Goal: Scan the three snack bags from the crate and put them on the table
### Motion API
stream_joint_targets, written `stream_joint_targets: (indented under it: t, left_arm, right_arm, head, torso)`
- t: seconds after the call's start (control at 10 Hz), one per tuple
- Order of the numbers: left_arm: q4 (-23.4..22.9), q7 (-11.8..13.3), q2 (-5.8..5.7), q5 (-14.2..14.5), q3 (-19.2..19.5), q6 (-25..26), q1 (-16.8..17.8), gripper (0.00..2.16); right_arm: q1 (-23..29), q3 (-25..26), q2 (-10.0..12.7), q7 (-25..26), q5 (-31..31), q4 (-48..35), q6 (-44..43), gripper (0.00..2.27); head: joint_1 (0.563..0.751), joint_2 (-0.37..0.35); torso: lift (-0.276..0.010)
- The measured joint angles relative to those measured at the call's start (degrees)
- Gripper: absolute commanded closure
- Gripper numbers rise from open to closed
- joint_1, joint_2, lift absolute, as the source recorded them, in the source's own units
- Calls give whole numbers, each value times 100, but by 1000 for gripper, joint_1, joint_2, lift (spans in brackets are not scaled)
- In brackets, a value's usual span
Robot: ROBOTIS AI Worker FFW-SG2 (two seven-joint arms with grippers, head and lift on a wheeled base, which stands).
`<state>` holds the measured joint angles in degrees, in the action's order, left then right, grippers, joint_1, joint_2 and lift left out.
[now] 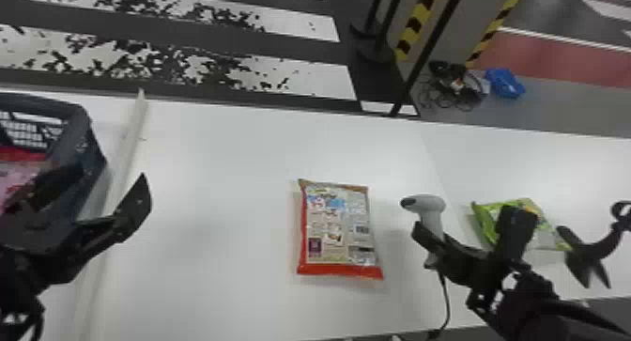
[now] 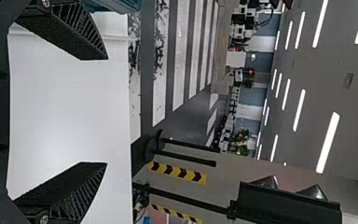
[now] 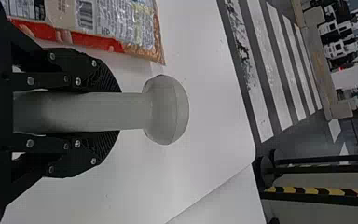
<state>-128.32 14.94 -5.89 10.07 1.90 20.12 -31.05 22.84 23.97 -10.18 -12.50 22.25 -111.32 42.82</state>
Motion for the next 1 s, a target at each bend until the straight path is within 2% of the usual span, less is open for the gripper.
stream_joint_targets:
  t: [0.3, 0.4, 0.5, 0.6, 0.7, 0.8, 1.0]
  left_arm:
    - [-57, -1, 1, -22, -9, 29, -25, 60]
    - [-83, -1, 1, -28, -11, 86, -31, 60]
    - [-94, -1, 1, -31, -10, 120, -32, 60]
    - [-96, 0, 3, -35, -19, 128, -31, 60]
    - [-96, 0, 8, -51, -40, 131, -27, 60]
    - [-96, 0, 13, -63, -52, 136, -24, 60]
    - [-96, 0, 25, -74, -53, 159, -17, 60]
  right_arm:
    - [-337, -122, -290, -24, -324, 951, -514, 2189]
    - [-391, -169, -360, -25, -414, 1215, -751, 1990]
    - [-423, -180, -418, -57, -440, 1374, -847, 1052]
    - [-450, -189, -482, -113, -456, 1468, -856, 458]
    - [-475, -216, -532, -132, -505, 1533, -865, 144]
    - [-492, -238, -568, -144, -536, 1565, -860, 19]
    - [-380, -203, -566, -148, -459, 1269, -868, 63]
  head:
    - [695, -329]
    - [695, -344]
    - [695, -350]
    - [695, -350]
    - [695, -350]
    - [695, -350]
    - [695, -350]
  torso:
    - [-94]
    - [-94]
    - [-94]
    - [-94]
    - [-94]
    - [-94]
    - [-94]
